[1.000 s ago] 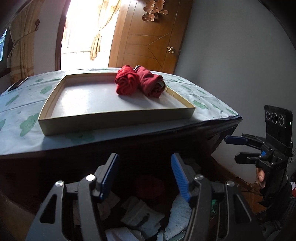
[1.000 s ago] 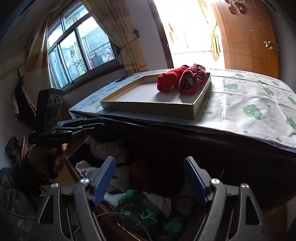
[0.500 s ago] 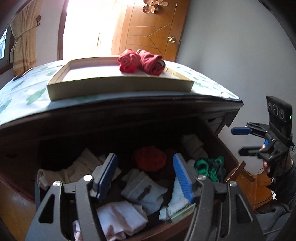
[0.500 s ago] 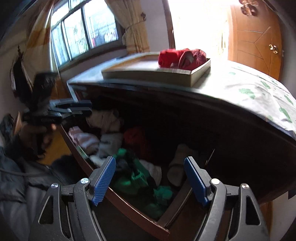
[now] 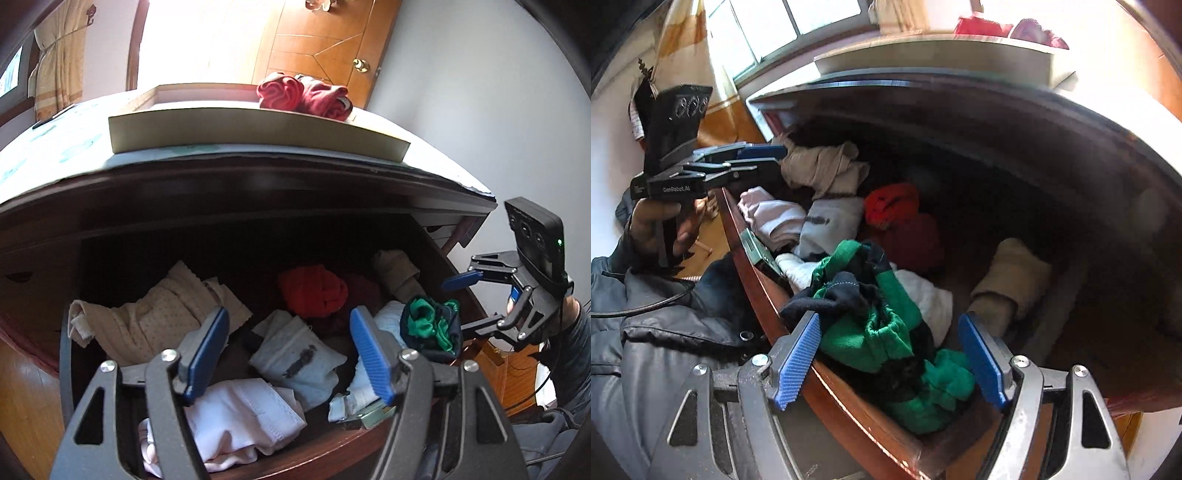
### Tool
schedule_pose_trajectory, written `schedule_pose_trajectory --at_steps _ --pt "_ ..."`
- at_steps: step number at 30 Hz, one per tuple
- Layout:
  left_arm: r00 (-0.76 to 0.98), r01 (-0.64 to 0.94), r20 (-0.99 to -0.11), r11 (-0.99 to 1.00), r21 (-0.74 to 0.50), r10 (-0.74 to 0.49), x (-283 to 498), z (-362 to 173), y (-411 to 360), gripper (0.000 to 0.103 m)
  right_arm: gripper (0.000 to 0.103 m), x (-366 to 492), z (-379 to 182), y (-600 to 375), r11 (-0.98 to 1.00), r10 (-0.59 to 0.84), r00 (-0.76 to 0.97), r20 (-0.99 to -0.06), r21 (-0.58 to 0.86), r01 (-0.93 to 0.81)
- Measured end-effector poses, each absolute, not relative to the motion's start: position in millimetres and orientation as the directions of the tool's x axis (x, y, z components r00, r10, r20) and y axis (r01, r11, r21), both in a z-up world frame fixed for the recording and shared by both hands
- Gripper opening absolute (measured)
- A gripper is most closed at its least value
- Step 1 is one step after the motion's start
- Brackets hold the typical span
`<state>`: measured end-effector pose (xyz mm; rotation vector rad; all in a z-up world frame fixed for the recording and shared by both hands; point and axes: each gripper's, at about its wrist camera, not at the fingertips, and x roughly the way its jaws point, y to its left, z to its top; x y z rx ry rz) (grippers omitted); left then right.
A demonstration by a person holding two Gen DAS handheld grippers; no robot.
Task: Take underwear out of drawer
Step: 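Lower both open tools into the drawer toward the rolled clothes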
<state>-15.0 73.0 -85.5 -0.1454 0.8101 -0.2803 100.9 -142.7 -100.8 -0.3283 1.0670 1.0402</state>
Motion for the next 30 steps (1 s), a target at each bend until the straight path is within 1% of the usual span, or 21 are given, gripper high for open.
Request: schedule_pose_trajectory --at_steps 2,3,5,6,10,12,15,19,20,22,24,30 --pt "0.653 0.190 -0.696 0.954 -0.231 -0.299 -14.8 -86.2 73.3 0.069 0.077 100.4 -104.8 -136.7 0.494 0.533 0.056 -0.844 0.257 -0.830" --pt "0.652 0.188 -0.697 0.954 -0.232 -0.298 -14.5 -86.6 73.7 0.069 0.071 100.7 -106.8 -134.3 0.489 0.534 0.046 -0.845 0.264 -0.831" --pt "0.647 0.182 -0.703 0.955 -0.234 -0.296 -13.2 -87.8 74.6 0.069 0.055 99.3 -109.5 -128.8 0.481 0.533 0.036 -0.845 0.268 -0.835" --pt "0.645 0.179 -0.706 0.956 -0.234 -0.294 -12.6 -88.7 75.4 0.069 0.040 97.9 -110.3 -126.5 0.471 0.536 0.018 -0.844 0.281 -0.836" --pt "0.638 0.167 -0.716 0.959 -0.230 -0.283 -10.7 -90.9 78.1 0.069 0.032 94.1 -109.1 -119.7 0.506 0.523 0.078 -0.849 0.235 -0.830" --pt "0.631 0.166 -0.728 0.964 -0.208 -0.266 -8.7 -92.3 79.1 0.069 0.030 97.6 -106.4 -122.3 0.550 0.526 0.127 -0.841 0.222 -0.805" --pt "0.627 0.161 -0.747 0.975 -0.153 -0.221 -3.7 -92.7 82.1 0.069 0.029 111.0 -101.0 -133.8 0.628 0.520 0.200 -0.830 0.213 -0.748" --pt "0.609 0.153 -0.774 0.983 -0.098 -0.172 3.3 -93.9 88.8 0.069 0.030 127.5 -103.8 -140.9 0.669 0.530 0.207 -0.822 0.255 -0.698" --pt "0.608 0.150 -0.778 0.985 -0.084 -0.159 4.1 -94.4 90.7 0.069 0.032 129.1 -105.4 -141.5 0.662 0.543 0.190 -0.818 0.278 -0.696" --pt "0.601 0.143 -0.786 0.987 -0.073 -0.145 5.0 -95.9 94.5 0.069 0.051 126.3 -107.6 -140.7 0.641 0.557 0.162 -0.815 0.298 -0.707" --pt "0.596 0.141 -0.791 0.987 -0.072 -0.143 4.9 -97.2 97.4 0.069 0.058 121.8 -106.0 -140.3 0.617 0.562 0.146 -0.814 0.294 -0.730" --pt "0.586 0.162 -0.799 0.986 -0.048 -0.136 2.3 -96.4 97.6 0.069 0.060 116.0 -87.1 -147.9 0.548 0.572 0.119 -0.812 0.270 -0.792"
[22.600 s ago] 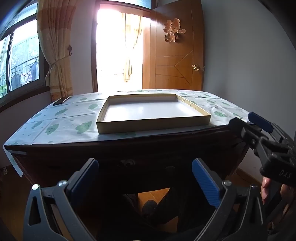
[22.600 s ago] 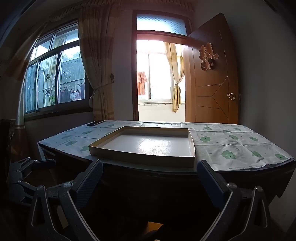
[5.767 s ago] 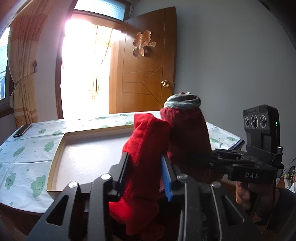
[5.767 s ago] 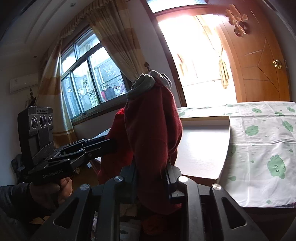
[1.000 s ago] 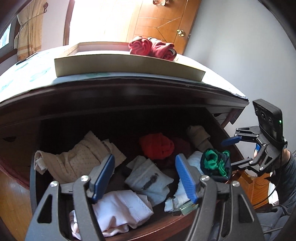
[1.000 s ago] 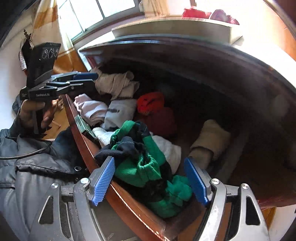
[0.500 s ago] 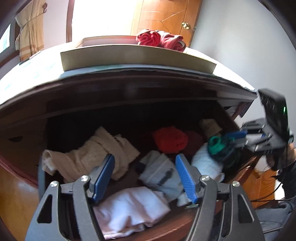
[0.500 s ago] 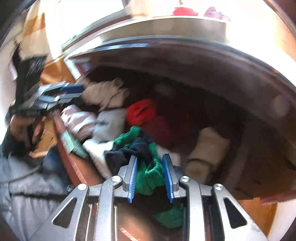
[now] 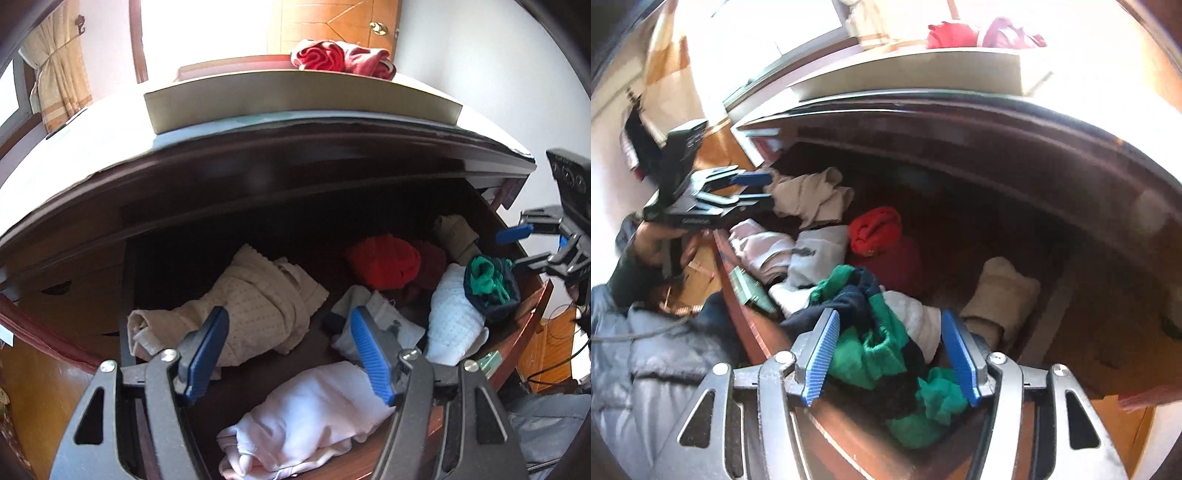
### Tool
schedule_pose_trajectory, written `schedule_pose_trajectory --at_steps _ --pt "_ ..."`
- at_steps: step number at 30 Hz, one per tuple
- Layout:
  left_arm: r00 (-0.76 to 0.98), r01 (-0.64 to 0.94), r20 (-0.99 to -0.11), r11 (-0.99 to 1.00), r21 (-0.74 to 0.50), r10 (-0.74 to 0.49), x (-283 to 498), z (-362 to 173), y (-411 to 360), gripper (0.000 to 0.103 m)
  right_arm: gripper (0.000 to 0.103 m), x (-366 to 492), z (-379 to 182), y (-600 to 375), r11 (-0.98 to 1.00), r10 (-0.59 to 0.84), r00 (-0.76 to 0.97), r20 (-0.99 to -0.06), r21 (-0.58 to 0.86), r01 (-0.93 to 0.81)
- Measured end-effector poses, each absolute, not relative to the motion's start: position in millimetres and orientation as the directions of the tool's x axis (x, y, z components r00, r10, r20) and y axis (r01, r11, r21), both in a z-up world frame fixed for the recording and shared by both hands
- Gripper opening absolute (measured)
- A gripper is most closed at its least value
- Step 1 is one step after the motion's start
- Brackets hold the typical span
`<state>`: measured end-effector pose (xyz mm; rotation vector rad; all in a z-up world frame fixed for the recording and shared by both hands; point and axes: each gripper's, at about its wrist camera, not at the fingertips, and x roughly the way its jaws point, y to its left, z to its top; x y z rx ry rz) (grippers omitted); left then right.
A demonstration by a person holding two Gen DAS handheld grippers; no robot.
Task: Take underwear out of drawer
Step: 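Lower both open tools into the drawer toward the rolled clothes, then grasp the green-black striped sock with the right tool while the left grasps the beige dotted garment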
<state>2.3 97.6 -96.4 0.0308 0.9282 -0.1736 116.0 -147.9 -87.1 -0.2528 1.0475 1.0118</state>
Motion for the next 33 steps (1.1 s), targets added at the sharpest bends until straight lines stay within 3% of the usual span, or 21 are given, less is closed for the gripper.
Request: schedule_pose_trajectory --at_steps 9,17,26,33 --pt "0.517 0.292 -0.852 0.953 0.085 -0.082 10.7 -100.9 88.1 0.069 0.060 110.0 -102.1 -129.0 0.427 0.446 -0.023 -0.895 0.235 -0.873" --pt "0.422 0.394 -0.907 0.904 0.165 -0.018 32.1 -122.0 77.9 0.072 0.060 107.0 -116.4 -115.3 0.375 0.421 -0.110 -0.900 0.283 -0.883" --pt "0.367 0.448 -0.927 0.859 0.246 0.075 51.0 -141.9 64.1 0.072 0.060 98.0 -105.8 -113.2 0.320 0.336 -0.017 -0.942 0.131 -0.938" --pt "0.321 0.480 -0.942 0.841 0.249 0.095 57.8 -153.6 50.1 0.080 0.060 98.8 -116.2 -89.7 0.282 0.321 -0.063 -0.945 0.159 -0.946"
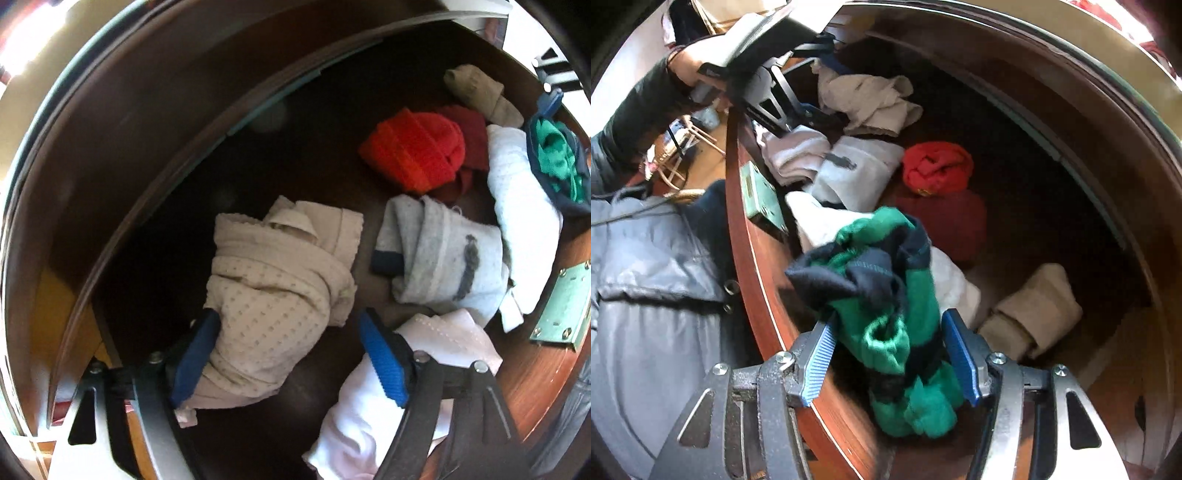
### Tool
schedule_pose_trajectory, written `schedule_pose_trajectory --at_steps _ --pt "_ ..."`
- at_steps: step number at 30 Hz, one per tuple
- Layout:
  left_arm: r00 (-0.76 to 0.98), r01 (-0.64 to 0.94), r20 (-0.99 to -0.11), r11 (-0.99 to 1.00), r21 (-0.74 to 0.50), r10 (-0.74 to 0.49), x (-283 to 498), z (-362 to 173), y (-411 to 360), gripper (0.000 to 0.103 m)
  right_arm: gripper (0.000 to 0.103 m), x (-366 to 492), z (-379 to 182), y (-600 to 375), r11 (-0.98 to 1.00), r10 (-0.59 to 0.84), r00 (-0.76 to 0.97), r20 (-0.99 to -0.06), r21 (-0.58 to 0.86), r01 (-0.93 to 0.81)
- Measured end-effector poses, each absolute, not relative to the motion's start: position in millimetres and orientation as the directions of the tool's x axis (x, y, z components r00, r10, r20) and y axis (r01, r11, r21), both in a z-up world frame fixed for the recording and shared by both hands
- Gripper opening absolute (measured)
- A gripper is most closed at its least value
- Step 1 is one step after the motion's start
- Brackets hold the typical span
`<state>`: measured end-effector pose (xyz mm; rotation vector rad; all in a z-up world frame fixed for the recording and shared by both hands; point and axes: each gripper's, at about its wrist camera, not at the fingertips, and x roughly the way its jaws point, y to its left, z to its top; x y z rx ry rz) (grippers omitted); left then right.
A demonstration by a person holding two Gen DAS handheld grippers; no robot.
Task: Take underwear out of drawer
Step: 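Grasp the green-black striped sock with the right tool while the left grasps the beige dotted garment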
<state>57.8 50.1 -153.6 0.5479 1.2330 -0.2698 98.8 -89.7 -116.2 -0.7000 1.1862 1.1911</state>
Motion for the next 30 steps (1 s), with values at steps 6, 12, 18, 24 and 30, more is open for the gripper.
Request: schedule_pose_trajectory --at_steps 6,12,18,24,30 --pt "0.269 0.467 -0.961 0.865 0.185 0.060 76.9 -157.6 59.1 0.081 0.060 111.9 -131.8 -84.9 0.366 0.325 -0.127 -0.937 0.249 -0.897" --pt "0.277 0.439 -0.959 0.882 0.174 0.052 83.8 -164.3 69.5 0.069 0.057 110.4 -133.9 -92.8 0.427 0.384 -0.091 -0.919 0.264 -0.865" --pt "0.320 0.427 -0.947 0.885 0.185 0.043 79.2 -156.9 75.4 0.040 0.032 95.5 -119.1 -106.1 0.418 0.509 -0.005 -0.861 0.253 -0.872" --pt "0.360 0.412 -0.932 0.893 0.182 0.024 71.3 -146.7 76.8 0.031 0.032 95.4 -112.7 -113.4 0.439 0.574 0.039 -0.818 0.267 -0.858" --pt "0.401 0.383 -0.916 0.909 0.163 -0.005 64.0 -138.7 79.6 0.030 0.031 93.0 -106.5 -109.9 0.476 0.590 0.085 -0.803 0.260 -0.840"
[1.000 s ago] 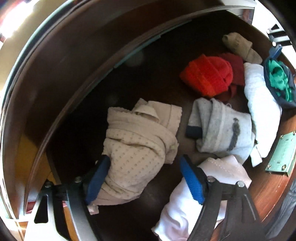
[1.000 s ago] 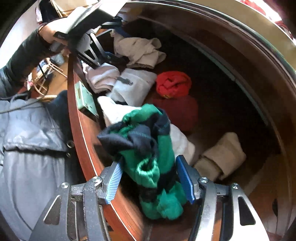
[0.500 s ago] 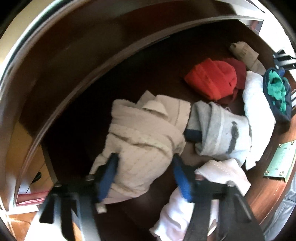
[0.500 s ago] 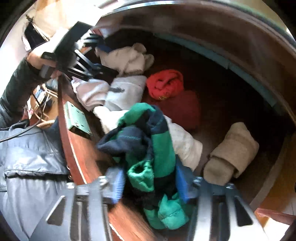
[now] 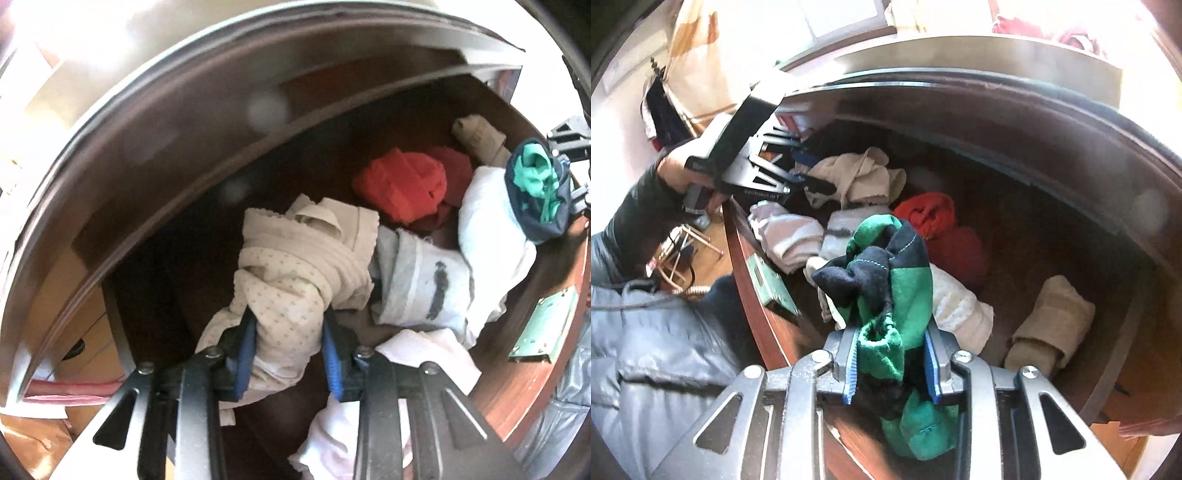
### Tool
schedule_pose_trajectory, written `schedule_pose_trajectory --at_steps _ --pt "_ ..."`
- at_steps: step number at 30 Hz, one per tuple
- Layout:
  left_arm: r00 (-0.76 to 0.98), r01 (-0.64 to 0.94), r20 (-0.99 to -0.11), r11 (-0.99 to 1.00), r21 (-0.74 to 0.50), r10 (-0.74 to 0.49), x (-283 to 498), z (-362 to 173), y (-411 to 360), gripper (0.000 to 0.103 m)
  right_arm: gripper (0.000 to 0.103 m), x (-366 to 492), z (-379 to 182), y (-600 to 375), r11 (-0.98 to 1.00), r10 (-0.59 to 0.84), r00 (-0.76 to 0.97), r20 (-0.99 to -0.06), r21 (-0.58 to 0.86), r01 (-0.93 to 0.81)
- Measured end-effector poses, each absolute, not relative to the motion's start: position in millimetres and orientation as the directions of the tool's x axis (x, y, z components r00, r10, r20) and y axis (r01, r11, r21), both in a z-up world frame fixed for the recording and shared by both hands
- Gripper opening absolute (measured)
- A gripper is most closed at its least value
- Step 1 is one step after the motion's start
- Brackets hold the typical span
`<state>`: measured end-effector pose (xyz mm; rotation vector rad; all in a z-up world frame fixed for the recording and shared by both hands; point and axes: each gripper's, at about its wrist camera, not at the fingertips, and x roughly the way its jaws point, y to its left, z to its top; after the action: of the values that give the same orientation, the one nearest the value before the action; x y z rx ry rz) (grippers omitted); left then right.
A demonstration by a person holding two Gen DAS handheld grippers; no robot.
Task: Take underwear out of drawer
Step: 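Grasp the green-black striped sock with the right tool while the left grasps the beige dotted garment, then lift the striped sock and beige garment out of the drawer with both tools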
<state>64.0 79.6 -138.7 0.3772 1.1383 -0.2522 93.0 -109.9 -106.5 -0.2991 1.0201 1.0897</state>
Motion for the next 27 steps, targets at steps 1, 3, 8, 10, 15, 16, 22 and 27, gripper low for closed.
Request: schedule_pose_trajectory --at_steps 1,3,8,10,15,16,22,27 --pt "0.408 0.379 -0.913 0.912 0.159 -0.010 63.3 -137.7 80.0 0.029 0.031 93.7 -105.8 -109.0 0.480 0.598 0.092 -0.796 0.264 -0.836" --pt "0.418 0.369 -0.908 0.918 0.147 -0.022 61.3 -134.1 81.3 0.029 0.031 95.1 -101.8 -109.3 0.482 0.622 0.096 -0.777 0.284 -0.829" --pt "0.446 0.345 -0.893 0.931 0.118 -0.052 57.8 -134.7 79.5 0.027 0.031 96.3 -94.0 -112.0 0.479 0.692 0.106 -0.714 0.345 -0.807" --pt "0.452 0.345 -0.890 0.932 0.114 -0.059 52.3 -137.9 81.9 0.027 0.031 96.7 -95.5 -112.3 0.490 0.705 0.119 -0.699 0.359 -0.795" --pt "0.480 0.328 -0.875 0.938 0.115 -0.061 40.5 -123.0 80.3 0.026 0.031 101.4 -98.6 -114.6 0.516 0.719 0.140 -0.681 0.388 -0.764" --pt "0.490 0.318 -0.869 0.942 0.108 -0.066 37.5 -119.7 88.1 0.026 0.031 102.1 -98.9 -112.8 0.521 0.721 0.145 -0.678 0.391 -0.759" --pt "0.529 0.279 -0.844 0.958 0.072 -0.091 30.9 -105.5 100.0 0.025 0.031 102.9 -96.7 -116.7 0.564 0.721 0.217 -0.658 0.375 -0.736" --pt "0.564 0.248 -0.821 0.967 0.060 -0.094 29.3 -98.4 106.4 0.025 0.031 97.7 -90.3 -113.6 0.564 0.730 0.256 -0.633 0.348 -0.748"
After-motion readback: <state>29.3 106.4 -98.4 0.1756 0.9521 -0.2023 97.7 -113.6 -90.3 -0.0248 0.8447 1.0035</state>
